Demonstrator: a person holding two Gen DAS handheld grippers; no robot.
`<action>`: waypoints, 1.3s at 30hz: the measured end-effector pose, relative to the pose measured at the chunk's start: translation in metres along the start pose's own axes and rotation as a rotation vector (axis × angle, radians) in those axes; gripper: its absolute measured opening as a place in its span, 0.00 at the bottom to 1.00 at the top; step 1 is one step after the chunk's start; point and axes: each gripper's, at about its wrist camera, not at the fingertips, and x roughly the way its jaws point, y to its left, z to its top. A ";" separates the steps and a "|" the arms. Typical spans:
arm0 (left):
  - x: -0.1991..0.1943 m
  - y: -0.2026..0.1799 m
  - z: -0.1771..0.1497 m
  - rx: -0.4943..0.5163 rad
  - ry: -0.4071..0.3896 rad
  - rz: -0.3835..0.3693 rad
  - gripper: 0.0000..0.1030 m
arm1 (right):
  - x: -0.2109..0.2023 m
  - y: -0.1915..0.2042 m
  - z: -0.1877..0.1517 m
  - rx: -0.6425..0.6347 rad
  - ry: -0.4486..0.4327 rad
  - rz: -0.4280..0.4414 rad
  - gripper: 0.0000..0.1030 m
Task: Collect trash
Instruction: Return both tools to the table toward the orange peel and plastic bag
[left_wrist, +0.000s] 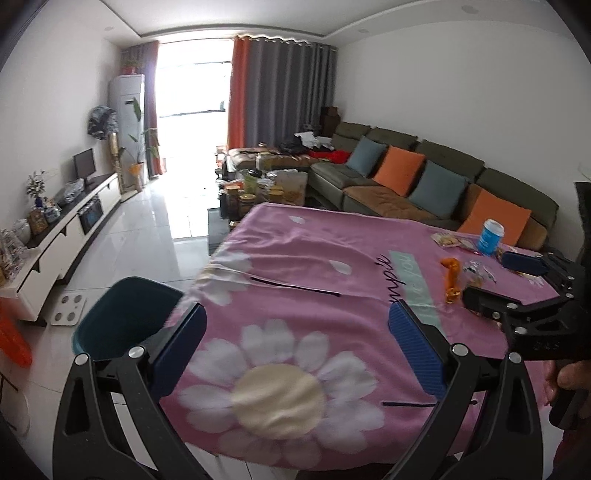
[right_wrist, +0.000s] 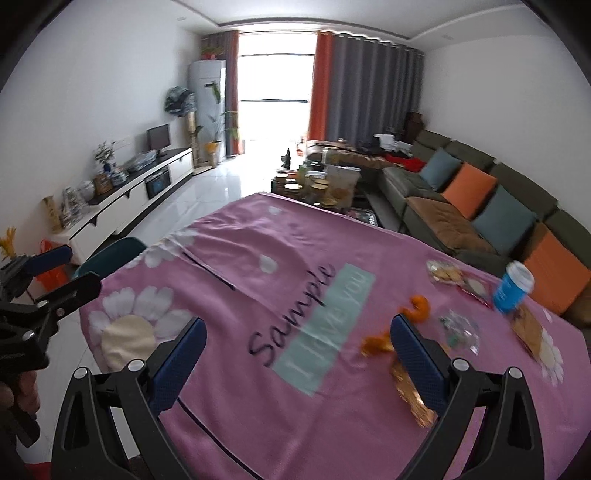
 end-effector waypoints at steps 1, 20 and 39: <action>0.004 -0.004 0.000 0.007 0.004 -0.006 0.94 | -0.003 -0.007 -0.004 0.016 -0.004 -0.018 0.93; 0.080 -0.087 0.011 0.160 0.069 -0.093 0.94 | -0.026 -0.124 -0.071 0.316 0.005 -0.215 0.93; 0.103 -0.119 0.017 0.199 0.097 -0.162 0.94 | -0.041 -0.154 -0.093 0.359 0.015 -0.288 0.93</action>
